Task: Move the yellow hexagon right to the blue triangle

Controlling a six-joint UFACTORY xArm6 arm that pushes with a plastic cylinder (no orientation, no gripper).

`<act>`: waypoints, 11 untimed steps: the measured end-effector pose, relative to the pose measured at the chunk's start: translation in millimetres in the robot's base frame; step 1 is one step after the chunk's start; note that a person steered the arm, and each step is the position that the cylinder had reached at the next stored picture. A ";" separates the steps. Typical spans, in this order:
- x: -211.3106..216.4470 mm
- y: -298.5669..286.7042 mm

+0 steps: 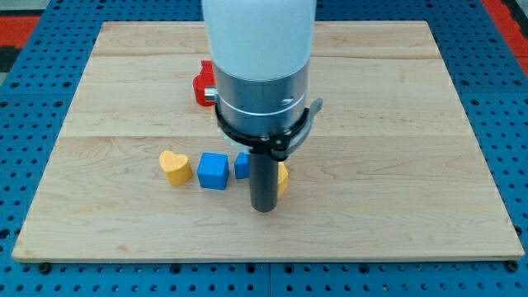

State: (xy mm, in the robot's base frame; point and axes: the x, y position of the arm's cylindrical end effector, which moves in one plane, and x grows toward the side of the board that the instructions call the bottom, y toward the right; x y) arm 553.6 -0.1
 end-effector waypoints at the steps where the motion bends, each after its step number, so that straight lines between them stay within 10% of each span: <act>1: 0.0 3.1; 9: -15.9 51.9; 11: 43.4 -87.1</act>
